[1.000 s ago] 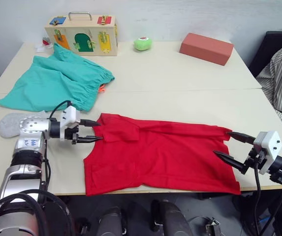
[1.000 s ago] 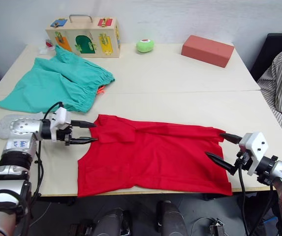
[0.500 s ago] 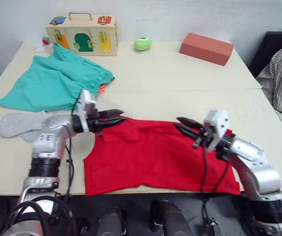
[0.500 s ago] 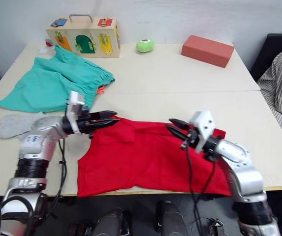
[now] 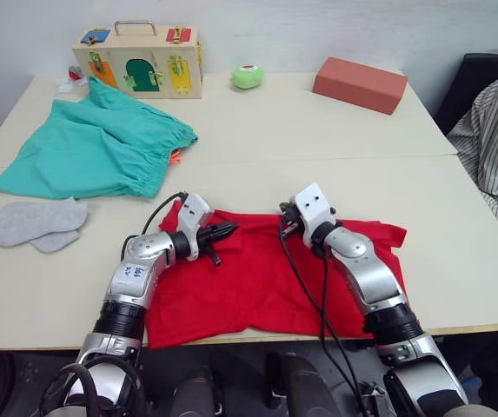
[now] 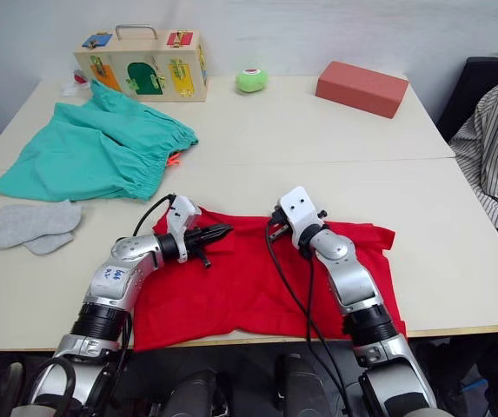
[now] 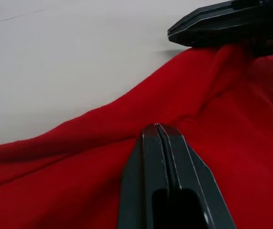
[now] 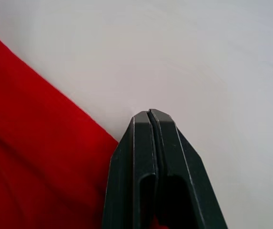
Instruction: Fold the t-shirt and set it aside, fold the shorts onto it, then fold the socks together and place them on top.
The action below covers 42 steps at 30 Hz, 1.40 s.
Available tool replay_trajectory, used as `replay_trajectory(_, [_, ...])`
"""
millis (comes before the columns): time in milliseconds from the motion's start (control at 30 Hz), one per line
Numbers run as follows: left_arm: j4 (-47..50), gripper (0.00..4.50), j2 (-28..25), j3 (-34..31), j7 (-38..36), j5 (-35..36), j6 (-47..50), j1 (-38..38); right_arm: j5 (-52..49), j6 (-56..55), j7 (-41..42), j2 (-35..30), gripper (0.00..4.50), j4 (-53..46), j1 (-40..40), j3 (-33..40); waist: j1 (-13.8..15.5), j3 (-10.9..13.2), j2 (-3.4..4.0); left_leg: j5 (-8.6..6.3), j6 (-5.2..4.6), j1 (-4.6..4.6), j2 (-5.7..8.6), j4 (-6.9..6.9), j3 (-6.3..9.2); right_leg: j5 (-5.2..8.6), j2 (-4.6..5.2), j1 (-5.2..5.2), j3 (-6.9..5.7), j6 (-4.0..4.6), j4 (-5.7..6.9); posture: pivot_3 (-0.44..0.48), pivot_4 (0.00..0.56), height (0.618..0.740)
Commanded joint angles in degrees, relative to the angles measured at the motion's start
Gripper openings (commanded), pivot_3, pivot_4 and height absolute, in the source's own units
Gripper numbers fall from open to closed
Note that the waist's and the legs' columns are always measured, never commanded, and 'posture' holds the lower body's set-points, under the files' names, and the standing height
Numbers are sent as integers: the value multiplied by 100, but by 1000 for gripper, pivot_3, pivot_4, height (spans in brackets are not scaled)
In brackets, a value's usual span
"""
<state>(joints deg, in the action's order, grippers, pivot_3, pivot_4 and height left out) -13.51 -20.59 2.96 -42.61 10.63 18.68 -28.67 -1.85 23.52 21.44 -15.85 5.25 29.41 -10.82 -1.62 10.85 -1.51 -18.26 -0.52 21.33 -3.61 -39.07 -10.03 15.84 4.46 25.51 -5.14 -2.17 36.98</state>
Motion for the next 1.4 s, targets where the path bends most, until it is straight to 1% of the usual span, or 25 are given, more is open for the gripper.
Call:
replay_trajectory(33, [190,18,-88,-19,81,-61,-49,132,-55,358,419,-295,0,-701,-268,-53,2,0,0,-1,0,0,0,1,1,0,1,0,0,0,-1,0,150,740])
replay_trajectory(133, [165,18,-156,-63,151,-89,-67,183,21,390,564,-541,0,-1223,-697,-78,1,0,1,-3,3,-1,-1,4,2,0,0,0,-1,0,-3,0,150,740])
replay_trajectory(233, [94,18,-188,-114,217,-82,-89,201,203,5,512,-774,0,-1541,-1205,10,-2,-2,-1,-4,5,-4,-1,6,1,0,0,-1,-1,0,-3,0,150,740])
replay_trajectory(367, [44,18,-205,-181,279,-47,-90,237,142,-566,255,-846,0,-1593,-1880,536,2,-4,-2,-5,8,-9,-3,7,0,1,-2,-3,-1,1,-2,0,150,740])
replay_trajectory(533, [39,18,-272,-215,251,-10,-63,324,-205,-1161,199,-853,0,-1203,-2381,1330,-1,-8,-4,-6,9,-13,-2,7,-1,1,-2,-6,0,1,-4,0,150,740])
replay_trajectory(600, [62,18,-361,-249,222,3,-7,363,-509,-1289,377,-913,0,-1204,-2621,1717,3,-9,-3,-6,10,-14,-3,10,-1,1,-3,-6,1,1,-4,0,150,740])
replay_trajectory(667, [92,18,-412,-259,206,18,33,389,-643,-1349,476,-959,0,-1235,-2749,1878,0,-10,-2,-6,10,-15,-3,11,-1,2,-4,-6,1,3,-3,0,150,740])
replay_trajectory(800, [143,18,-932,-429,-119,91,158,568,-1587,-1146,1183,-1205,0,-1709,-3339,2504,-2,-13,1,-6,10,-18,-4,16,0,3,-4,-7,2,5,-4,0,150,740])
replay_trajectory(867, [120,18,-1079,-446,-205,124,175,600,-1814,-1052,1308,-1270,0,-1813,-3450,2631,-15,-13,2,-7,14,-24,-8,25,0,6,-7,-7,2,10,-4,0,150,740])
replay_trajectory(900, [84,18,-1242,-470,-330,144,196,625,-2126,-1032,1532,-1308,0,-1944,-3527,2761,-18,-14,3,-7,15,-26,-8,26,-1,6,-7,-7,3,10,-3,0,150,740])
replay_trajectory(1000, [27,18,-1621,-517,-733,237,251,630,-2931,-920,1985,-1366,0,-2299,-3525,3043,-37,-14,4,-7,15,-30,-9,32,0,6,-8,-6,3,11,0,0,150,740])
replay_trajectory(1067, [77,18,-1759,-575,-1123,473,191,583,-3096,-838,1945,-1371,0,-2322,-3317,3097,-30,-14,4,-5,19,-38,-9,50,0,7,-9,-7,4,12,-1,0,150,740])
replay_trajectory(1167, [163,18,-1827,-623,-1441,703,283,440,-3131,-810,2030,-1397,0,-2272,-3002,2925,-1,-14,3,0,27,-34,-7,57,2,10,-8,-3,2,18,-3,0,150,740])
replay_trajectory(1300, [57,18,-1592,-598,-1315,726,350,76,-2402,-947,1661,-1315,0,-1622,-2258,2401,18,-13,2,0,27,-22,-6,55,5,12,-7,1,-4,23,-10,0,150,740])
replay_trajectory(1400, [28,18,-1353,-562,-1153,678,335,-93,-1986,-1035,1395,-1265,0,-1156,-1901,2198,31,-13,2,-1,23,-16,0,46,6,12,-2,0,-6,22,-9,0,150,740])
